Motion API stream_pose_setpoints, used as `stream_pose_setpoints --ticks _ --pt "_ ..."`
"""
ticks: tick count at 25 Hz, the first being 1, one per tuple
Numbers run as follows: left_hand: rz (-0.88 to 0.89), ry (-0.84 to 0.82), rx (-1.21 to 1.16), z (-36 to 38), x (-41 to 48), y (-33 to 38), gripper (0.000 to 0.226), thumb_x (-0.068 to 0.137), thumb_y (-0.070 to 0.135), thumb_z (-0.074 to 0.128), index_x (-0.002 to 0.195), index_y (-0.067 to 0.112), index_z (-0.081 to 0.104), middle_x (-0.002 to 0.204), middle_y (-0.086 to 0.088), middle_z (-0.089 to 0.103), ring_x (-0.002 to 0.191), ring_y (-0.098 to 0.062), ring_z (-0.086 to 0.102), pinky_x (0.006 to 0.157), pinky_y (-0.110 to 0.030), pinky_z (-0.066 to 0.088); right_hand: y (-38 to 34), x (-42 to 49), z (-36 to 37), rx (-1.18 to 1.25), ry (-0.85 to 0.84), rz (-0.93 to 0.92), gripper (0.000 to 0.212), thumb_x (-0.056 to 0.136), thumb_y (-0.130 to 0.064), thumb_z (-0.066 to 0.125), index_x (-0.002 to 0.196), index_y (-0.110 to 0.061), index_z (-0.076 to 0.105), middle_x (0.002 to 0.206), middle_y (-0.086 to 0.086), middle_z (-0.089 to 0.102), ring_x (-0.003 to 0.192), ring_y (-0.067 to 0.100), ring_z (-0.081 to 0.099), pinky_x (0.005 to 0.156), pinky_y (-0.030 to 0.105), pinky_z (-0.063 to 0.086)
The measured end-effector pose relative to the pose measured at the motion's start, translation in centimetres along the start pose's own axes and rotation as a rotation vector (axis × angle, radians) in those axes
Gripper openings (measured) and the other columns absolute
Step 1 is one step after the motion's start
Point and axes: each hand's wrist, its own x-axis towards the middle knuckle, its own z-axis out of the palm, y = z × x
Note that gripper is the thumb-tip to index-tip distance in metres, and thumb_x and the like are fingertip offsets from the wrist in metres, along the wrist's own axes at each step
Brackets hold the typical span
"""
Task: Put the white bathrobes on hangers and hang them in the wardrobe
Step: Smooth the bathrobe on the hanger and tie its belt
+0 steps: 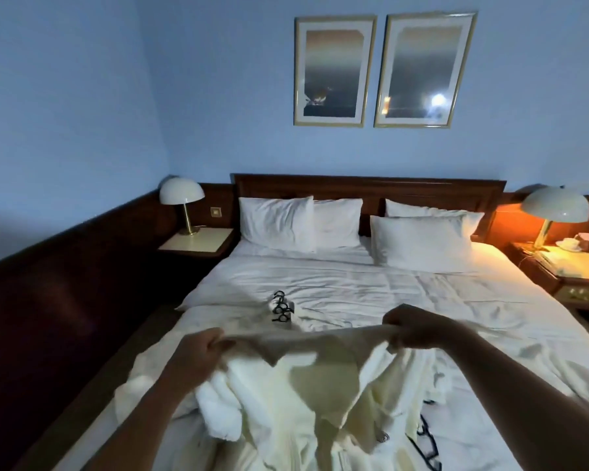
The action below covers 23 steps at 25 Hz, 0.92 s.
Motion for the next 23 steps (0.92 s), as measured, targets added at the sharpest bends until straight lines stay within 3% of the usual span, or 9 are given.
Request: stream_pose_setpoints --ticks 2,3,6,7,10,14,18,20,23 --pt "-0.076 0.047 -0.053 2.1 -1.5 -2.1 0.058 0.084 0.068 0.054 0.061 0.015 0.047 0.055 0.001 0.05 0.051 -0.007 0.047 0.052 -0.025 0.035 1.5 0.6 2.3 0.146 0.315 0.046 0.019 0.073 -0.012 0.079 0.069 -0.019 0.061 0.067 -0.003 0.062 0.071 0.019 0.057 0.061 0.03 0.04" --pt "-0.086 0.03 -0.051 2.7 -1.9 -2.9 0.057 0.086 0.066 0.054 0.063 0.014 0.047 0.056 -0.001 0.051 0.052 -0.008 0.048 0.053 -0.026 0.037 1.9 0.8 2.9 0.181 0.376 0.094 0.02 0.077 -0.015 0.079 0.068 -0.018 0.06 0.066 -0.003 0.06 0.069 0.02 0.057 0.06 0.032 0.039" --pt "-0.111 -0.024 -0.043 3.1 -1.9 -3.7 0.032 0.097 0.035 0.066 0.07 0.02 0.057 0.065 0.005 0.061 0.058 -0.008 0.057 0.057 -0.025 0.044 3.2 1.7 5.3 0.194 0.221 0.164 0.036 0.082 -0.04 0.08 0.064 -0.013 0.063 0.061 -0.001 0.059 0.064 0.018 0.057 0.056 0.03 0.037" --pt "-0.143 0.018 -0.068 3.2 -1.7 -3.8 0.03 0.098 0.029 0.067 0.07 0.02 0.059 0.064 0.005 0.062 0.057 -0.008 0.057 0.055 -0.021 0.043 3.5 2.0 5.8 0.244 0.239 0.222 0.044 0.081 -0.047 0.08 0.062 -0.01 0.062 0.058 0.002 0.058 0.061 0.018 0.055 0.055 0.031 0.037" --pt "-0.19 0.114 -0.078 3.3 -0.7 -3.8 0.048 0.094 0.047 0.063 0.062 0.014 0.053 0.054 -0.003 0.053 0.049 -0.011 0.049 0.048 -0.02 0.034 3.5 3.3 7.0 0.423 0.313 0.324 0.055 0.082 -0.057 0.073 0.059 -0.008 0.062 0.048 0.002 0.056 0.054 0.02 0.056 0.054 0.031 0.039" --pt "-0.241 0.025 -0.018 5.1 0.6 -4.6 0.062 0.094 0.058 0.059 0.05 0.02 0.038 0.044 0.003 0.034 0.042 -0.006 0.033 0.048 -0.029 0.027 2.7 6.2 8.4 0.451 0.239 0.391 0.053 0.086 -0.058 0.069 0.06 -0.011 0.068 0.058 0.005 0.064 0.062 0.021 0.063 0.052 0.029 0.041" --pt "-0.327 0.045 -0.005 6.3 3.6 -4.2 0.063 0.101 0.043 0.059 0.047 0.022 0.034 0.04 0.006 0.03 0.042 -0.008 0.031 0.051 -0.028 0.026 1.9 9.0 9.5 0.474 0.131 0.399 0.055 0.085 -0.055 0.072 0.055 -0.009 0.062 0.054 0.005 0.059 0.054 0.021 0.06 0.051 0.028 0.042" --pt "-0.37 0.055 -0.028 6.6 5.0 -3.6 0.063 0.101 0.037 0.06 0.046 0.021 0.032 0.039 0.007 0.029 0.041 -0.008 0.031 0.051 -0.028 0.025 1.5 9.9 9.7 0.482 0.153 0.436 0.055 0.083 -0.057 0.072 0.058 -0.009 0.062 0.06 0.01 0.061 0.065 0.03 0.065 0.06 0.037 0.05" --pt "-0.377 0.063 -0.062 6.9 6.4 -3.3 0.062 0.099 0.036 0.062 0.048 0.02 0.03 0.041 0.007 0.027 0.041 -0.008 0.029 0.05 -0.028 0.024 0.7 10.5 8.9 0.518 0.215 0.481 0.054 0.085 -0.051 0.073 0.066 -0.001 0.067 0.067 0.014 0.066 0.076 0.036 0.07 0.061 0.036 0.048"
